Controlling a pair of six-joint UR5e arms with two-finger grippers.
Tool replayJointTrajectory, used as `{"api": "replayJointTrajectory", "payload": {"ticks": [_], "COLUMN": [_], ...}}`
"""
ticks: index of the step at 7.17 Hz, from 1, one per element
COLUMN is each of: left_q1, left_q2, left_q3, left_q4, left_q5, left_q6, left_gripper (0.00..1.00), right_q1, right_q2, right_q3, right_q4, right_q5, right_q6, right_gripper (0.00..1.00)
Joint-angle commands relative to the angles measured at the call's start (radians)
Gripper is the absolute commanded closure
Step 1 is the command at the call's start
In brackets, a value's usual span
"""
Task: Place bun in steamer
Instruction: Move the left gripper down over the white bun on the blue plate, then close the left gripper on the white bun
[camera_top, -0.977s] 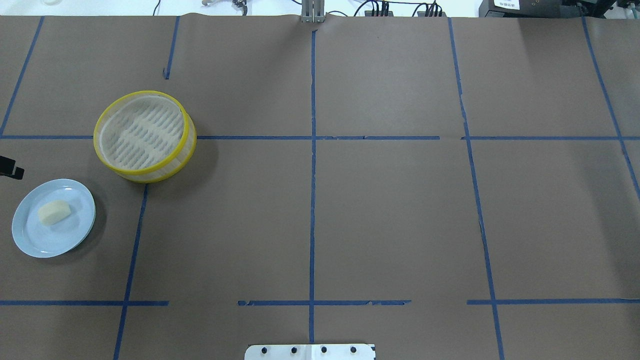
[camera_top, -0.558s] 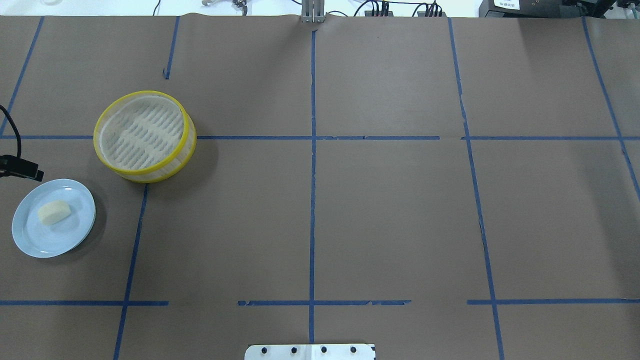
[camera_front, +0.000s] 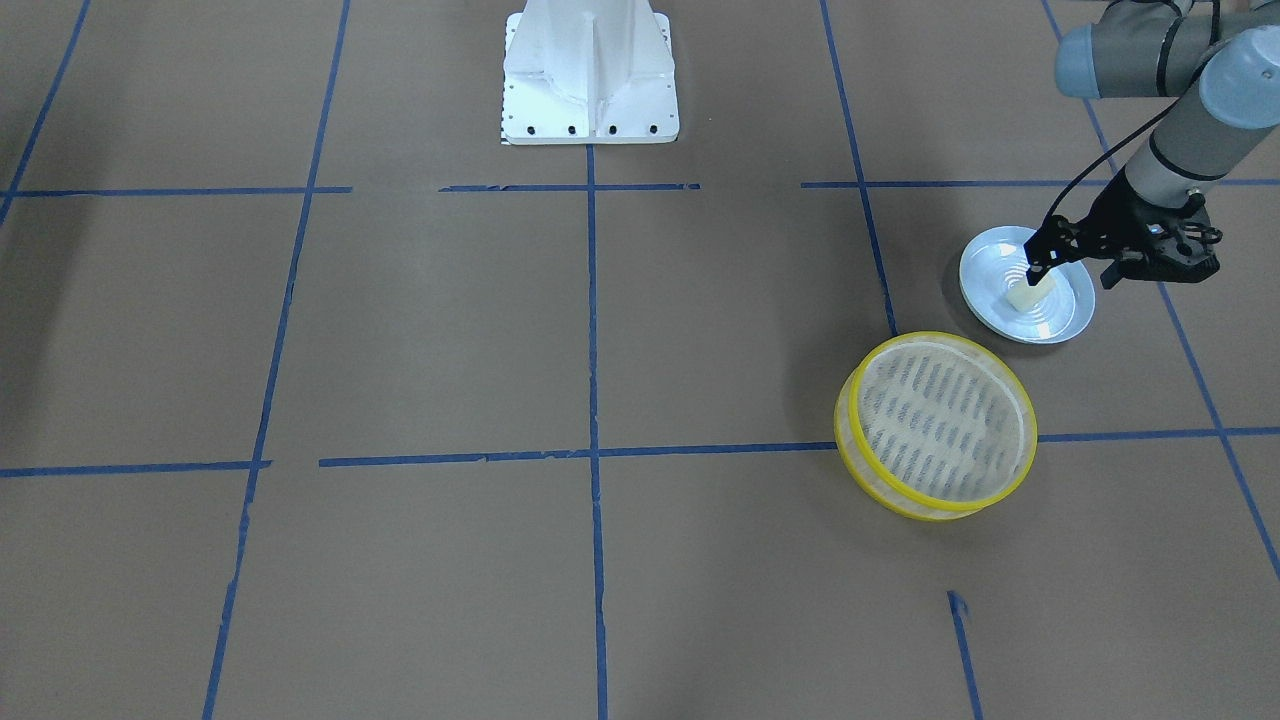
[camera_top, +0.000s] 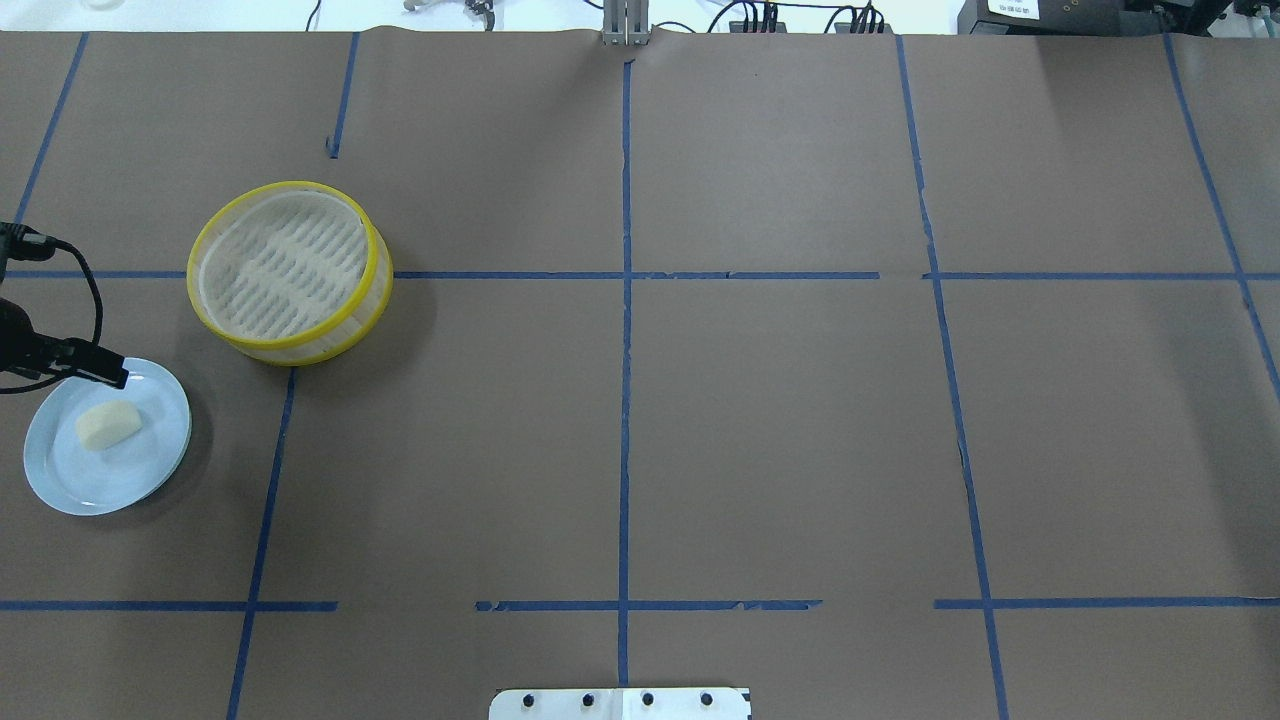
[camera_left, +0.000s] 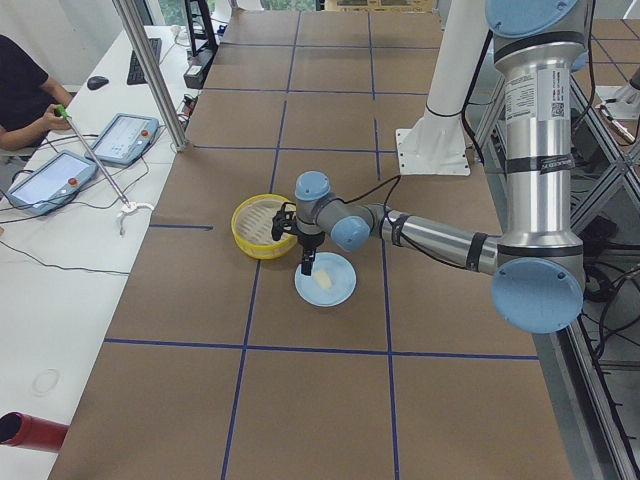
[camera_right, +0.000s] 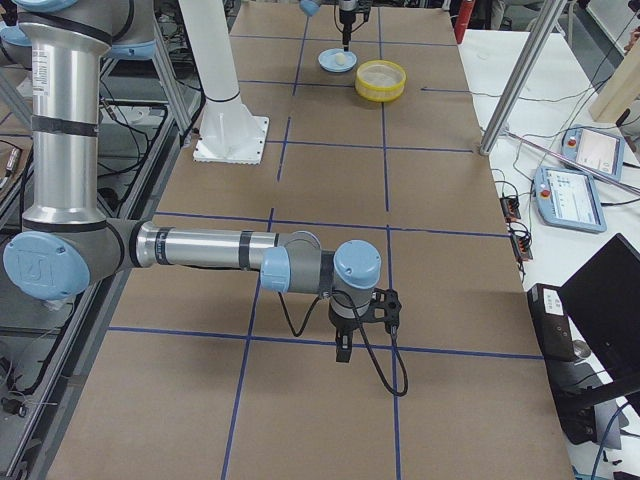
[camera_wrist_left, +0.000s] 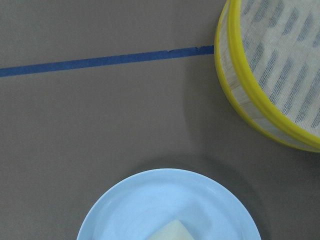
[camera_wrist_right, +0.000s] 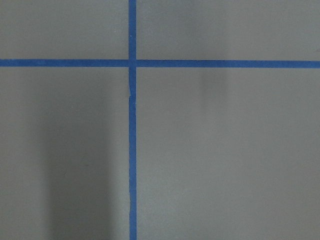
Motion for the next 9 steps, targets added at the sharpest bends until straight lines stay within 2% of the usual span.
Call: {"api": "replayJointTrajectory", "payload": {"ticks": [1,3,9], "left_q1": [0.037,0.051,0.085], "left_q2": [0.004,0.004,0.009], "left_q3": [0.064,0.127,0.117], "left_q4": [-0.079,-0.143,-0.138], "left_q5": [0.019,0.019,0.007], "left_q6": [-0.003,0.000,0.003], "left_gripper": [0.00,0.00,0.00], "right_q1": [0.001,-0.001,0.001], "right_q2": [0.000,0.000,0.000], "right_q3": [0.000,0.000,0.000], "right_q4": [0.000,0.000,0.000], "right_q5": [0.000,0.000,0.000], "right_q6": [0.000,0.000,0.000], "right_gripper": [0.00,0.00,0.00]}}
